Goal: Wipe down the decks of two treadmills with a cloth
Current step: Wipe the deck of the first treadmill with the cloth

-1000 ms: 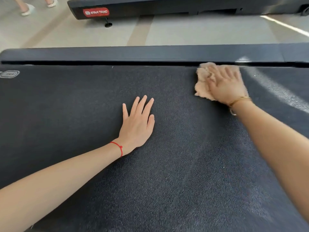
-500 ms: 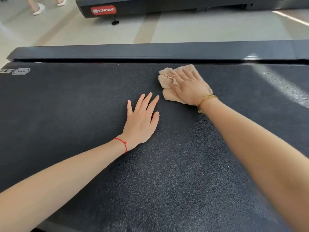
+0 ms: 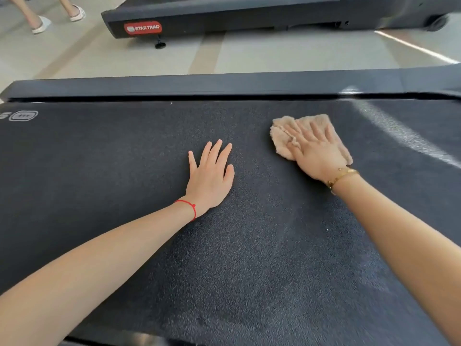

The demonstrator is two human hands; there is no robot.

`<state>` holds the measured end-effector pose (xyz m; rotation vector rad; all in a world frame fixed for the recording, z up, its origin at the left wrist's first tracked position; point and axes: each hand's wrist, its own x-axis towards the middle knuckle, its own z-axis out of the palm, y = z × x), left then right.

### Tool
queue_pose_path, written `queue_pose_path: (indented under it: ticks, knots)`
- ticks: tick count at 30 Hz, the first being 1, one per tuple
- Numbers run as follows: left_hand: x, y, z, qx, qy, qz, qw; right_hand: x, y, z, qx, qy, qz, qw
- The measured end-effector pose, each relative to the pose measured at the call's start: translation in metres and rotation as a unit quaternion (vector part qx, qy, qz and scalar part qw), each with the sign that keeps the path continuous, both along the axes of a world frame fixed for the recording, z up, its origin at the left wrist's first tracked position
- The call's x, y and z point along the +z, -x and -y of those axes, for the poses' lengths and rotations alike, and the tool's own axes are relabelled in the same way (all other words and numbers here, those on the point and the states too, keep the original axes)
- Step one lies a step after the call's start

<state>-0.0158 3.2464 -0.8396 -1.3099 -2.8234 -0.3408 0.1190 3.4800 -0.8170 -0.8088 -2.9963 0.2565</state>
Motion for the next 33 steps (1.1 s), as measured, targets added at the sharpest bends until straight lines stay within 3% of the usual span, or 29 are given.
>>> queue_pose_path:
  ticks: [5, 11, 15, 19, 27, 30, 33]
  knots:
    - [0.002, -0.002, 0.001, 0.003, -0.013, 0.004, 1.000, 0.001, -0.033, 0.023, 0.016, 0.009, -0.003, 1.000]
    - [0.005, -0.001, 0.005, -0.004, -0.021, 0.023, 1.000, 0.000, -0.068, 0.013, -0.099, -0.001, -0.027, 0.995]
    - [0.003, -0.001, 0.004, -0.003, -0.017, 0.019, 1.000, -0.001, -0.085, 0.007, -0.124, 0.013, 0.004, 0.992]
    - [0.000, -0.003, 0.003, -0.001, -0.011, 0.007, 1.000, 0.000, -0.094, 0.039, -0.076, 0.047, -0.005, 0.996]
    - [0.001, -0.030, 0.025, -0.006, -0.011, 0.025, 1.000, 0.008, -0.122, 0.155, 0.133, 0.082, -0.014, 0.988]
    - [0.000, -0.040, 0.044, -0.020, -0.005, 0.023, 1.000, 0.004, -0.122, 0.154, 0.138, 0.091, -0.029, 0.986]
    - [0.000, -0.044, 0.057, -0.029, 0.006, 0.020, 0.999, 0.001, -0.104, 0.122, 0.108, 0.010, -0.029, 0.994]
